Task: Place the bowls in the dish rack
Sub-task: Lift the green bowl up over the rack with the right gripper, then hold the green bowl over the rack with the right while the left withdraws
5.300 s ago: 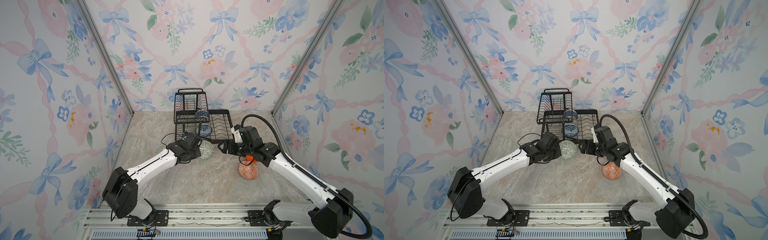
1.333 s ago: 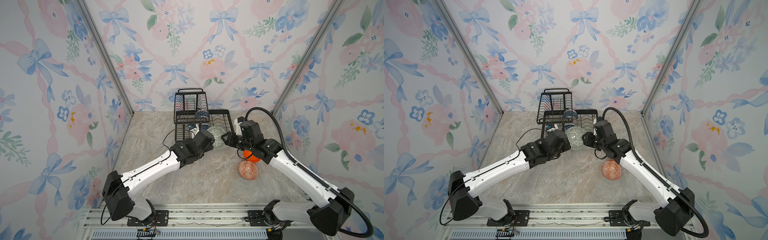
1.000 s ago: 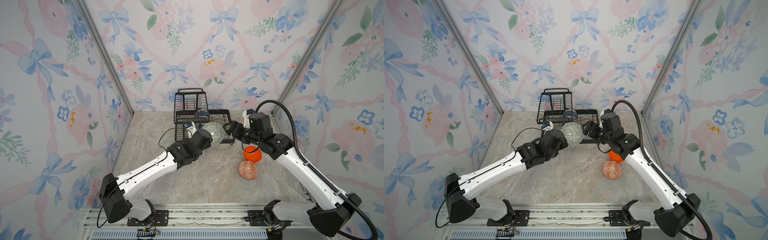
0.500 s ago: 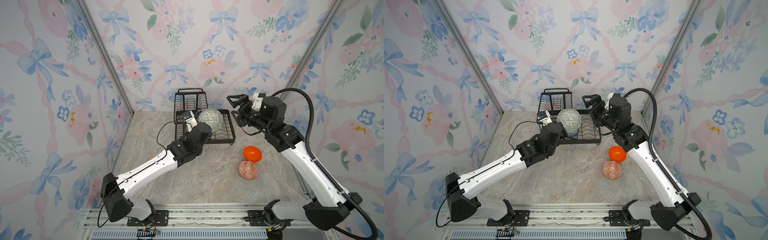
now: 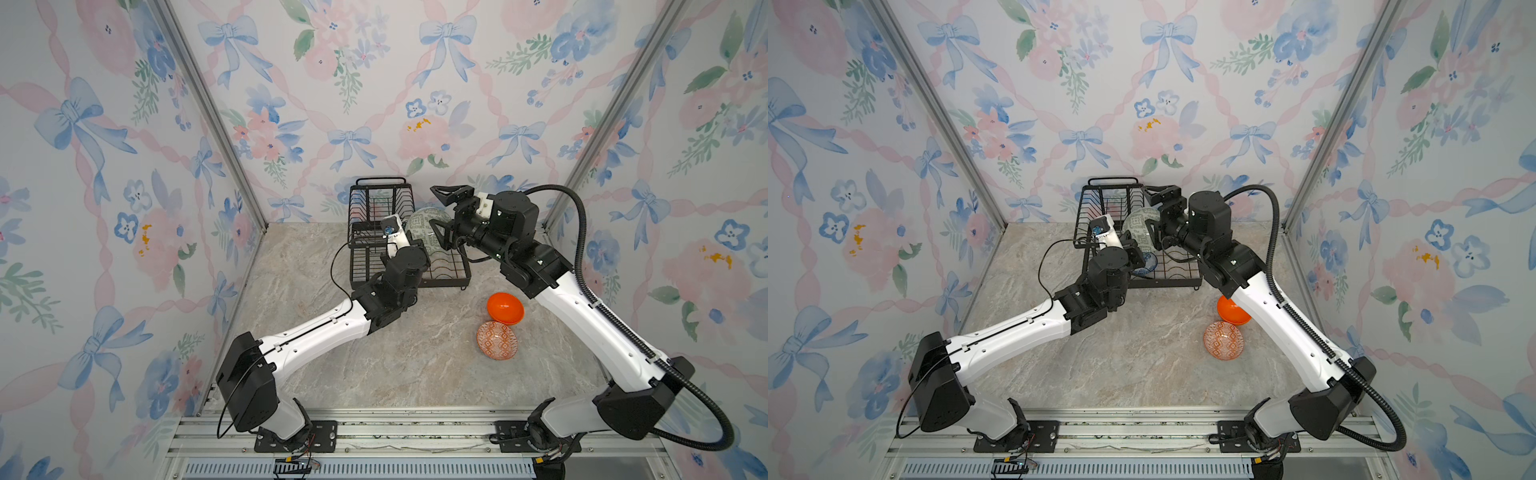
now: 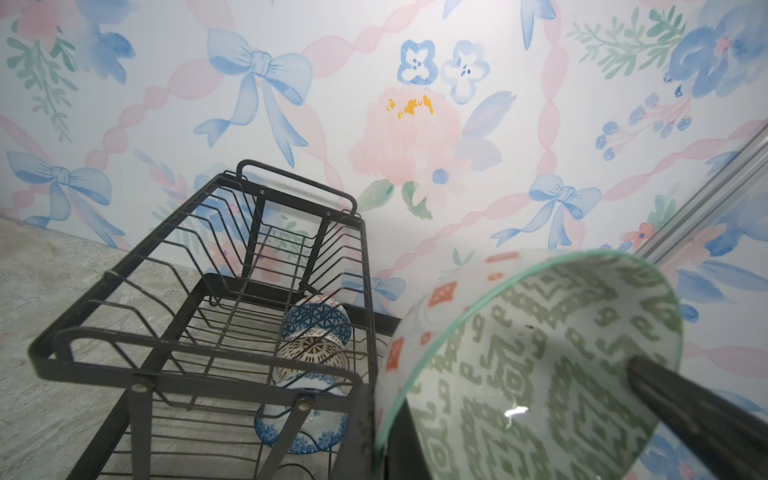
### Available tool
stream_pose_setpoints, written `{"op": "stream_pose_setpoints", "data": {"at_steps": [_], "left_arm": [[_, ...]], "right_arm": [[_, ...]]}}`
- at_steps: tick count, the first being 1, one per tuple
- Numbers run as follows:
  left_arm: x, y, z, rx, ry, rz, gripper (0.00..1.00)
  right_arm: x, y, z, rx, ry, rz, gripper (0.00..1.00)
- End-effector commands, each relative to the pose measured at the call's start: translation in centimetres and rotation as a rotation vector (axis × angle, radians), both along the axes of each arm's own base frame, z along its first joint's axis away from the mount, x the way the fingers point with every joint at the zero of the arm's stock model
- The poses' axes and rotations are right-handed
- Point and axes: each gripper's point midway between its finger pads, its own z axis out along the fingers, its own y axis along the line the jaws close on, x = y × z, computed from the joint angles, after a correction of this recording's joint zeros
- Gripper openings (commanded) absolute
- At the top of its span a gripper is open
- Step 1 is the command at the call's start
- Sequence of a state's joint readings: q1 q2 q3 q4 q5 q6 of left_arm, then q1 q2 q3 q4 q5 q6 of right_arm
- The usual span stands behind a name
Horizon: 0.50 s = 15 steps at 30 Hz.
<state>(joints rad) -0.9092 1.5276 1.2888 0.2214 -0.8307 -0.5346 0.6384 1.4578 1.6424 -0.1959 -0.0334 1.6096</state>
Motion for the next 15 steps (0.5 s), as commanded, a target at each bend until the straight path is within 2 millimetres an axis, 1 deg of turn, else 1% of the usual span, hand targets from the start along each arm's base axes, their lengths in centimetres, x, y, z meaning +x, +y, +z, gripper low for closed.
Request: {"op": "stream_pose_setpoints", "data": {"at_steps": [1, 5, 9, 14, 15], "left_arm": [[0.2, 0.0, 3.5, -0.065, -0.090, 0.018, 0.00], [0.2, 0.1, 3.7, -0.073, -0.096, 0.028, 0.00], [0.3, 0.1, 4.0, -0.081, -0.101, 0.029, 0.00], [0.1, 0.1, 4.3, -0.079, -0.108, 0.026, 0.00], [0.0, 0.1, 4.4, -0.081, -0.109, 0.025, 0.00]], "right_arm": [[0.4, 0.0, 1.2, 0.055, -0.006, -0.040, 0.85], [1.2, -1.4, 0.9, 0.028, -0.006, -0.115, 0.78], [1.9, -2.1, 0.1, 0.011, 0.021, -0.151, 0.69], [2.5, -2.3, -1.6, -0.005, 0.078, -0.183, 0.57], [2.7, -2.3, -1.7, -0.004, 0.080, -0.187, 0.56]]}}
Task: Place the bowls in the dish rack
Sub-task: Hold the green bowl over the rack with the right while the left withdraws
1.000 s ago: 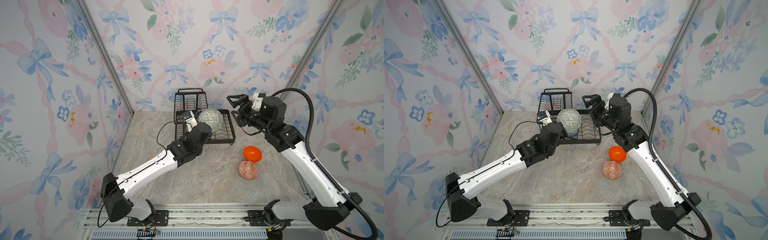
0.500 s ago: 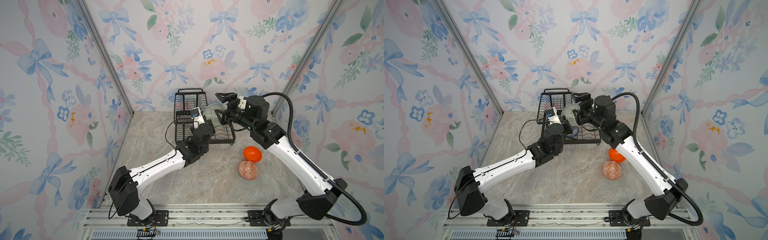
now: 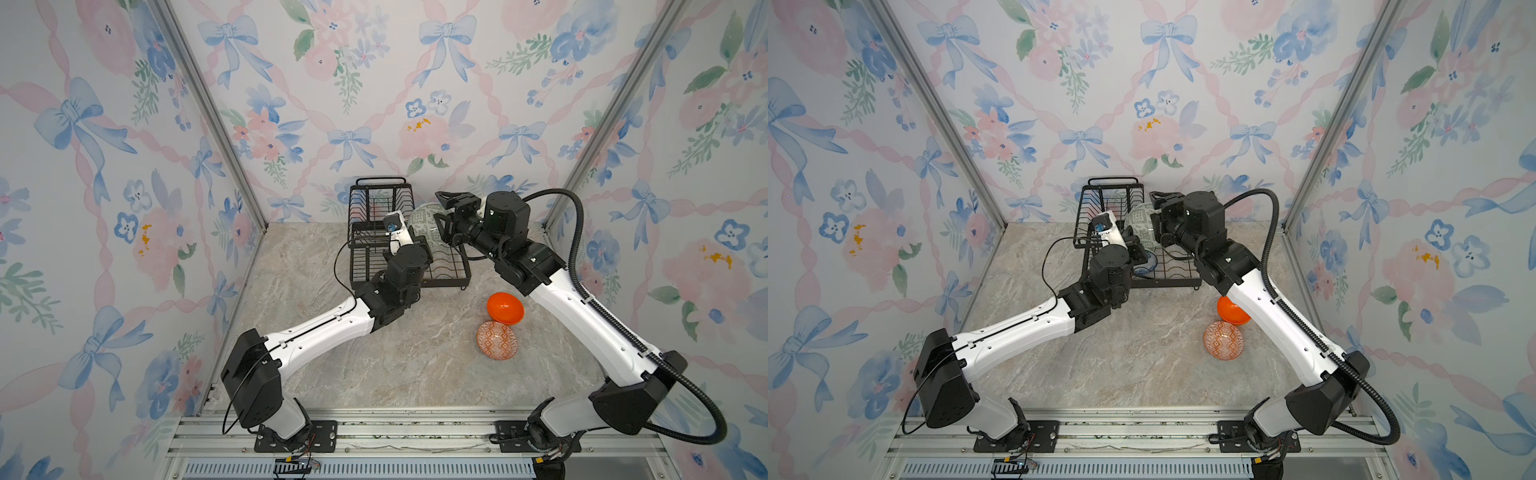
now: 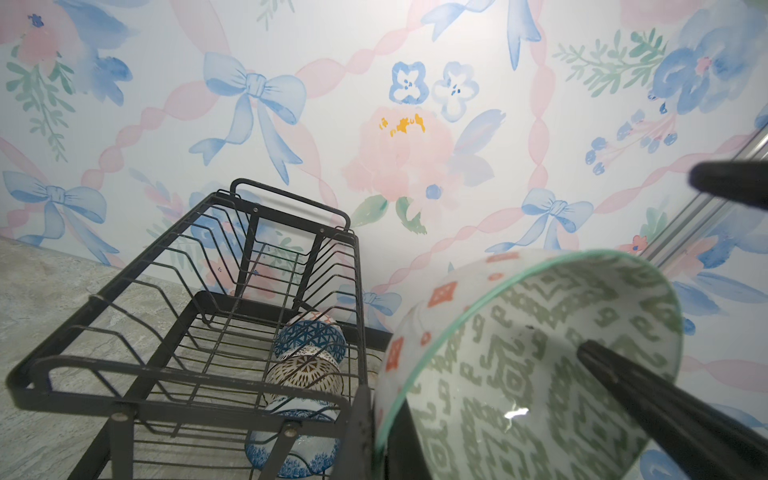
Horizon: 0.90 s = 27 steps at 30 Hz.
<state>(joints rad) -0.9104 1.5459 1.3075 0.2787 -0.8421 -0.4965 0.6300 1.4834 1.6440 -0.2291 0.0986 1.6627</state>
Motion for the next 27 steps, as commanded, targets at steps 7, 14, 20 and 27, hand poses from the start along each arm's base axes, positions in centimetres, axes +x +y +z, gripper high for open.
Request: {"op": "stream_pose_setpoints", "data": {"at_steps": [7, 14, 20, 27], "left_arm": [[-1.1, 0.7, 3.0, -0.067, -0.067, 0.013, 0.00], [-1.9, 1.5, 3.2, -0.035, -0.072, 0.034, 0.00], [-2.2, 2.0, 3.3, -0.025, -0.074, 0.041, 0.00], [-2.0, 1.7, 3.5, -0.021, -0.076, 0.038, 0.09]], "right_arm": [[1.3, 0.4, 0.4, 0.005, 0.009, -0.031, 0.42], [1.4, 0.9, 0.0, -0.034, 0.006, -0.021, 0.19], [1.3, 1.7, 0.1, -0.028, -0.003, -0.001, 0.08], [1.2, 1.7, -0.2, -0.025, -0.016, 0.002, 0.00]]}}
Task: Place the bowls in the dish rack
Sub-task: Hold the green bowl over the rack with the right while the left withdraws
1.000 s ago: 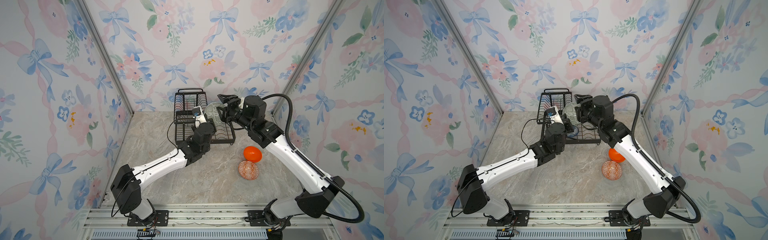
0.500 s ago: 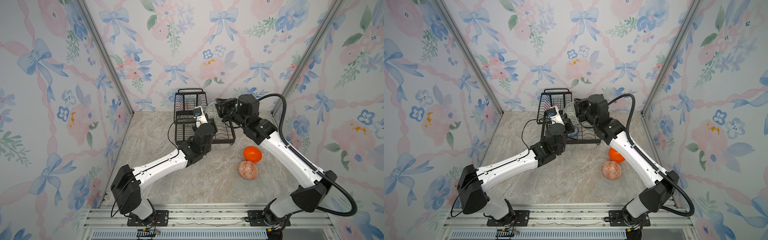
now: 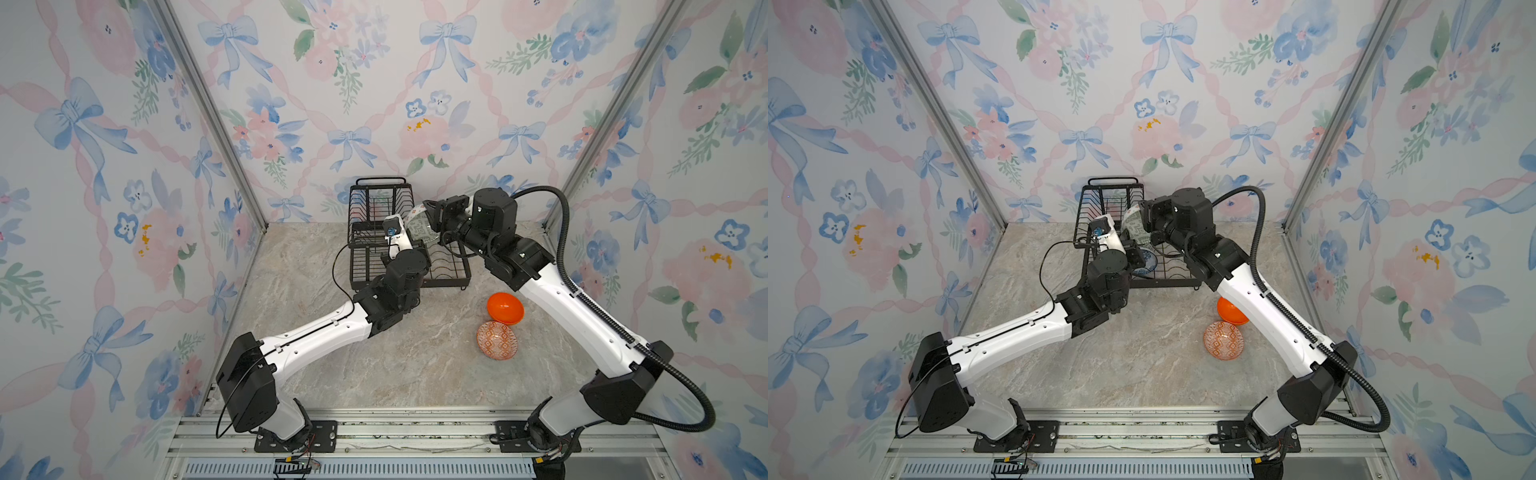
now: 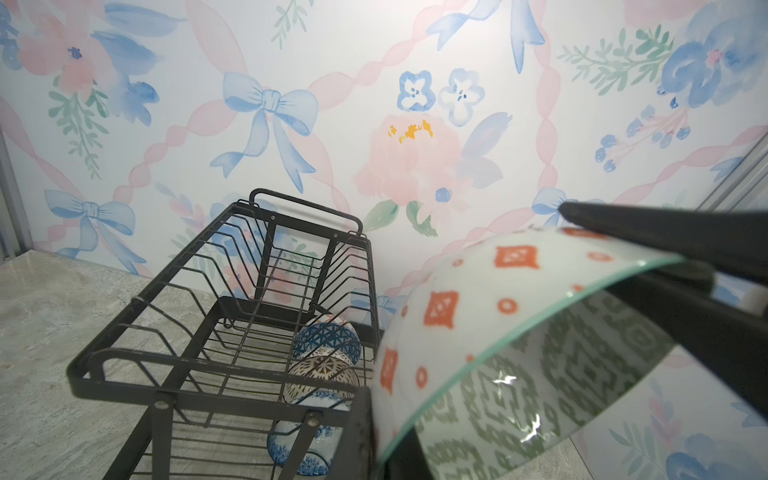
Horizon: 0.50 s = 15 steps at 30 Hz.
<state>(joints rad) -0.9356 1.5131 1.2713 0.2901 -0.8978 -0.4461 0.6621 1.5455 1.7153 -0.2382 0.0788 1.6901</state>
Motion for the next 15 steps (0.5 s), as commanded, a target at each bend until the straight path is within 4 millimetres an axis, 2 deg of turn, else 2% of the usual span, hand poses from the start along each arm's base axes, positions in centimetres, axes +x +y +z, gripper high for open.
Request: {"op": "stream_pose_setpoints", "data": {"at_steps": [1, 5, 13, 15], "left_arm": [[-0.8, 0.9, 3.4, -0.065, -0.066, 0.001, 0.11], [-0.7, 0.2, 3.1, -0.066, -0.053, -0.029, 0.30], [-1.0, 0.0, 1.3, -0.064, 0.024, -0.056, 0.48], [-1.1, 0.0, 1.1, -0.055, 0.040, -0.064, 0.58]], "right_arm": [[1.1, -0.9, -0.4, -0.048, -0.039, -0.048, 0.00], [1.2, -1.1, 0.0, -0.040, -0.057, -0.042, 0.00], [1.6, -1.8, 1.8, -0.005, -0.124, -0.037, 0.00], [1.8, -2.1, 1.7, 0.001, -0.123, -0.035, 0.00]]}}
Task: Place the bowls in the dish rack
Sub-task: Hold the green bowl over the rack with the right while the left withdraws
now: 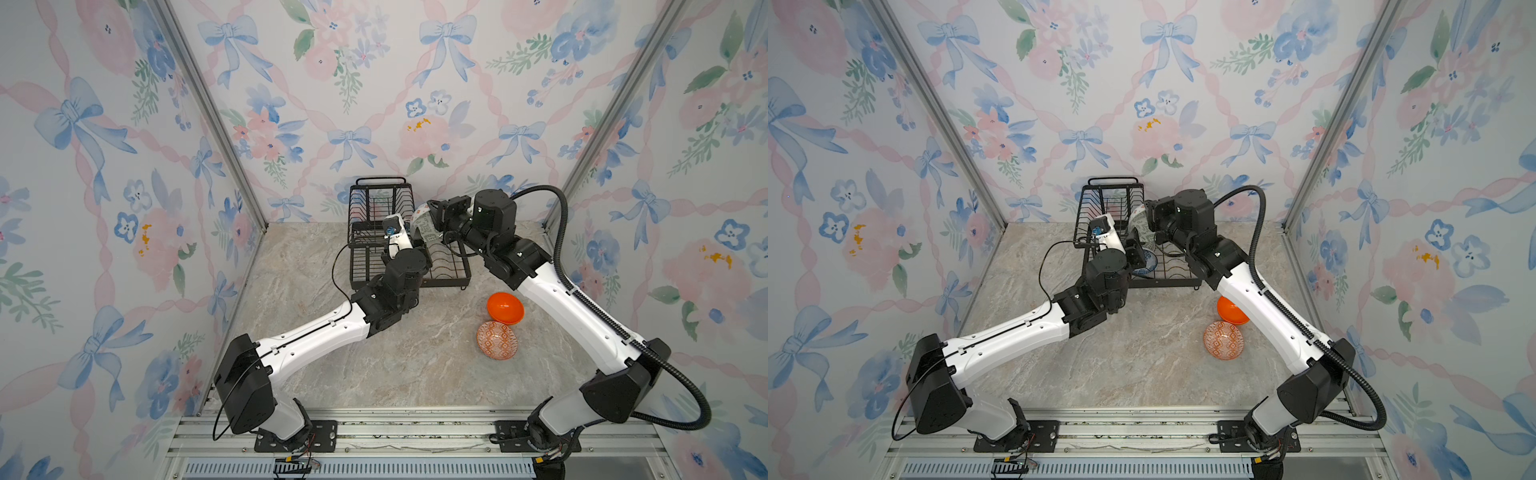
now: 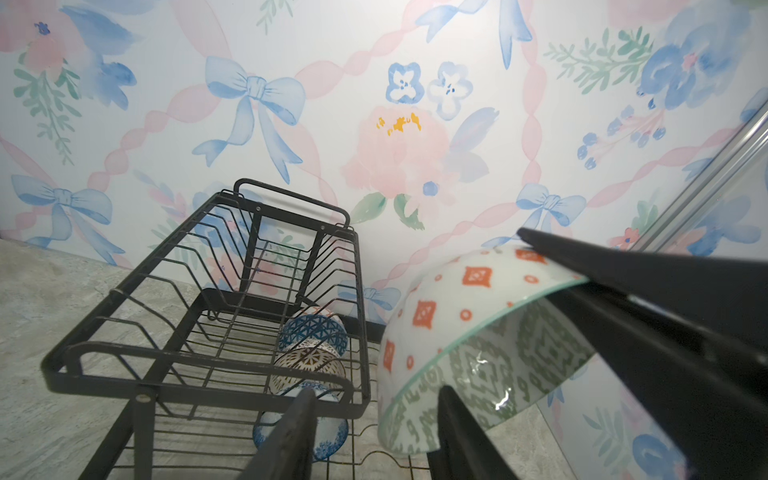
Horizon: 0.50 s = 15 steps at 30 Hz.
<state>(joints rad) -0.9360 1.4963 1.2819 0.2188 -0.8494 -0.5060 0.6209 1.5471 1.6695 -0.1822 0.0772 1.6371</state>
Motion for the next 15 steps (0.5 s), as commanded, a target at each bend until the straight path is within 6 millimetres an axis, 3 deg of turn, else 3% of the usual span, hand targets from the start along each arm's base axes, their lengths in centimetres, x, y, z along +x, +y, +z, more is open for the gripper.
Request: {"op": "stream_pose_setpoints", "data": {"at_steps": [1, 5, 15], "left_arm": [[-0.9, 0.5, 1.1, -0.023, 0.017, -0.023, 0.68], [-1.2, 0.6, 0.8, -0.003, 0.049, -0.044, 0.97], [-2.6, -0.7, 0.7, -0.038, 0.108, -0.184, 0.98]], "right_arm": [[0.3, -1.0, 2.5, 0.043, -0.087, -0.001, 0.00], [0.4, -1.6, 1.8, 0.054, -0.079, 0.000, 0.00], [0.7, -5.2, 0.6, 0.070, -0.069, -0.021, 0.00]]}}
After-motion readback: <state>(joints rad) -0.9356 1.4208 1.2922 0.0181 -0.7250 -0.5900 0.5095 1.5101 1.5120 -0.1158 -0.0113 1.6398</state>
